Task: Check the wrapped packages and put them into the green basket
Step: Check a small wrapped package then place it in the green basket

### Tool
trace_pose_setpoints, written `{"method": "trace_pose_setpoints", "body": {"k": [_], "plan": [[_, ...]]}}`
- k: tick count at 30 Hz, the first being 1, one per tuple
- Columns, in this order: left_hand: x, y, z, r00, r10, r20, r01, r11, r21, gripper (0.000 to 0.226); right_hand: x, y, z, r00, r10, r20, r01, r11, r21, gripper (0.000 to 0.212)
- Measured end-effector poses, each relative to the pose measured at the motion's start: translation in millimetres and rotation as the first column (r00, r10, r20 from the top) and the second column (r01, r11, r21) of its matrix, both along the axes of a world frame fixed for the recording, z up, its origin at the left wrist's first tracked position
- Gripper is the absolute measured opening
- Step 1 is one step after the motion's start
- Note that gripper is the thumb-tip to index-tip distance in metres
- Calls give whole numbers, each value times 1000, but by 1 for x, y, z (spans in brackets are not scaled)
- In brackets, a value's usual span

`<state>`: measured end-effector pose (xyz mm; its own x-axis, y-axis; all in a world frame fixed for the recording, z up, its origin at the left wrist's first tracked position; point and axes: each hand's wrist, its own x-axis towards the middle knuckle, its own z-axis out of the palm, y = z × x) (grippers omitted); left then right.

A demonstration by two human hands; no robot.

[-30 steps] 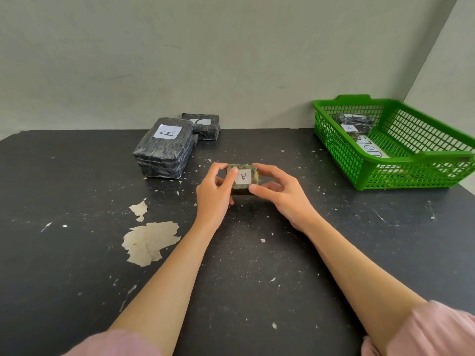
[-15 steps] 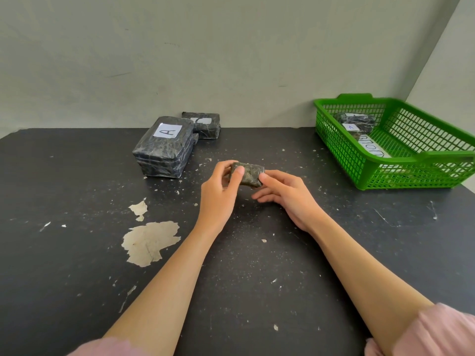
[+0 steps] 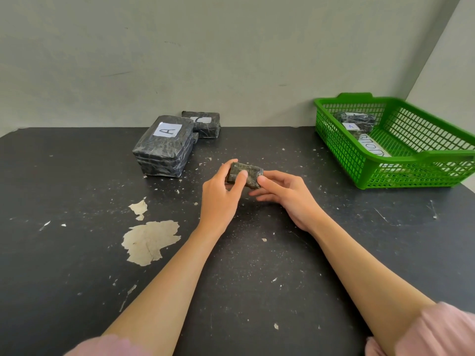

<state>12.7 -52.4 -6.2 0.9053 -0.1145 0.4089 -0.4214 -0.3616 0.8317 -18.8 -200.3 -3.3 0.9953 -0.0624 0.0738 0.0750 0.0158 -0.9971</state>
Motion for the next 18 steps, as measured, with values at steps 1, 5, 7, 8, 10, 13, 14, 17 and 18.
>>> {"method": "trace_pose_setpoints", "body": {"k": [1, 5, 7, 8, 10, 13, 14, 17, 18], "plan": [[0, 0, 0, 1000, 0, 6, 0, 1000, -2, 33, 0, 0, 0, 1000, 4, 0, -4, 1000, -10, 34], [1, 1, -1, 1000, 10, 0, -10, 999, -43, 30, -1, 1, 1, 1000, 12, 9, -12, 1000, 21, 29], [2, 2, -1, 1000, 4, -14, -5, 997, -74, 30, -1, 1, 1, 1000, 6, 13, -7, 999, 37, 27], [2, 2, -1, 1000, 3, -10, -4, 997, -78, 31, -1, 1, 1, 1000, 4, 11, -4, 999, 36, 27], [2, 2, -2, 1000, 11, 6, -11, 997, -75, 30, -1, 1, 1, 1000, -3, 2, 3, 1000, 27, 29], [1, 3, -1, 1000, 2, -22, -4, 997, -76, 33, -1, 1, 2, 1000, -7, -15, 8, 998, 59, 31], [0, 3, 0, 999, -32, -36, 29, 997, -69, 37, -2, 0, 3, 1000, -14, -21, 15, 997, 72, 31], [-2, 1, 0, 990, -143, -11, 143, 990, -13, 46, -1, 0, 5, 997, -54, -54, 59, 993, 99, 37], [-2, 1, -2, 990, -137, 30, 136, 990, 26, 45, 0, 1, 5, 996, -71, -62, 76, 993, 89, 37]]}}
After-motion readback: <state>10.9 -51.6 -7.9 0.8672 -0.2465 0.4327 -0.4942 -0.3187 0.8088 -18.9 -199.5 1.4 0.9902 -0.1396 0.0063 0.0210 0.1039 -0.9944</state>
